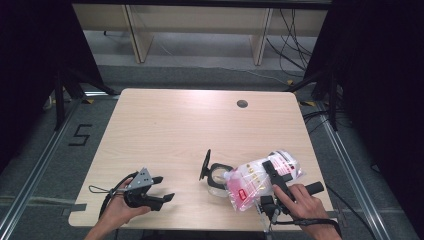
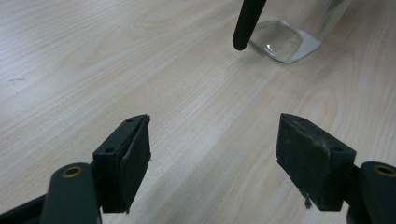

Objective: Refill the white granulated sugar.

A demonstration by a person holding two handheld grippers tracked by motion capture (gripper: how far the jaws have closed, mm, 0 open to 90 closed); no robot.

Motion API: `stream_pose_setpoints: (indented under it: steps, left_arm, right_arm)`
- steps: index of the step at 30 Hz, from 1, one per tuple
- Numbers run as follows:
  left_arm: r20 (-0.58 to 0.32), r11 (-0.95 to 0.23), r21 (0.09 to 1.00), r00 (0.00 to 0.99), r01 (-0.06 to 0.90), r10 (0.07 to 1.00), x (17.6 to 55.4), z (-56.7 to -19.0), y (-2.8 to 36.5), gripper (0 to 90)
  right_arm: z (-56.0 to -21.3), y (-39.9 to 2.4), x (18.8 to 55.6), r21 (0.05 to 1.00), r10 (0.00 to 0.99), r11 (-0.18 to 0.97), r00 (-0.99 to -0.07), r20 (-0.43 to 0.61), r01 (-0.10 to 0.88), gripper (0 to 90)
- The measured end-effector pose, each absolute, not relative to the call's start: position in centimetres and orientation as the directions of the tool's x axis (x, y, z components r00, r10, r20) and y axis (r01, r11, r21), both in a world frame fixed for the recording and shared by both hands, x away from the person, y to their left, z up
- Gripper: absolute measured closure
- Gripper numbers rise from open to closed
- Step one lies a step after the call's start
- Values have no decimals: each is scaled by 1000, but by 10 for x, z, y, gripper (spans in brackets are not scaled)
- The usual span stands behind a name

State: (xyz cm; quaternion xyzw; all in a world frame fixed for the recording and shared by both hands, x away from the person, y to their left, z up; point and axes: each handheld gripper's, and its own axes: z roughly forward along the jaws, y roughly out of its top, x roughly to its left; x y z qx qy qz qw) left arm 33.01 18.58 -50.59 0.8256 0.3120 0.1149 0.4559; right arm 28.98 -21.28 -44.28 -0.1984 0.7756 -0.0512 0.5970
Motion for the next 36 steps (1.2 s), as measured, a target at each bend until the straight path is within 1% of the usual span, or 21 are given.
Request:
stream_pose_setpoints:
  steps: [3,5,6,11,13,15,16,18,19,21,22,24,25,27,29,31,33,36]
  left_arm:
    - [-83,-408,816,782,409,618,331,-505,187,261]
    - [-105,-381,826,777,415,620,330,-506,186,261]
    - [-94,-386,829,781,405,617,330,-506,186,261]
    - [-96,-385,829,783,405,615,330,-506,186,261]
    - [-81,-402,825,787,398,612,331,-505,187,262]
    - [-84,-400,824,786,401,613,331,-506,187,261]
    - [-84,-401,824,786,401,613,331,-506,187,262]
    - [-82,-406,821,786,402,613,331,-505,187,262]
    - [-91,-393,825,782,406,616,330,-505,186,262]
    - [-81,-405,822,787,400,612,331,-505,187,262]
    - [-83,-403,823,786,401,612,331,-506,187,262]
    - [-91,-398,820,781,411,618,330,-506,187,262]
    - [-92,-394,824,782,407,617,330,-506,187,262]
    - [-99,-387,825,778,413,620,330,-506,186,262]
    - [-94,-394,823,782,409,616,330,-505,187,262]
    - [-88,-396,826,785,402,613,331,-505,187,262]
    - [-88,-397,824,785,403,613,331,-505,187,262]
    - [-82,-406,822,788,400,611,331,-505,188,262]
  right_arm:
    - [-441,-214,290,-329,-381,910,-196,-903,-252,452]
    - [-440,-214,288,-335,-382,916,-221,-897,-220,452]
    - [-438,-214,289,-344,-392,910,-213,-895,-229,453]
    - [-438,-215,290,-336,-386,911,-206,-899,-240,454]
    - [-439,-216,289,-328,-377,916,-215,-901,-231,455]
    - [-439,-216,289,-327,-376,915,-211,-902,-235,455]
    - [-439,-216,288,-321,-366,923,-225,-903,-213,456]
    - [-440,-216,288,-320,-365,923,-225,-903,-213,456]
    - [-438,-216,289,-339,-388,912,-215,-896,-232,457]
    - [-438,-216,289,-336,-384,914,-222,-896,-226,457]
    - [-439,-217,290,-322,-375,913,-199,-905,-252,457]
    - [-438,-216,289,-330,-380,916,-223,-898,-228,457]
    - [-438,-217,288,-326,-376,917,-224,-899,-229,458]
    - [-443,-218,290,-282,-336,923,-194,-922,-261,458]
    - [-443,-218,289,-286,-344,920,-202,-917,-268,458]
    - [-444,-218,289,-283,-340,925,-218,-915,-254,459]
    - [-444,-218,286,-293,-339,933,-241,-909,-209,459]
    - [-444,-217,286,-298,-346,930,-237,-908,-216,459]
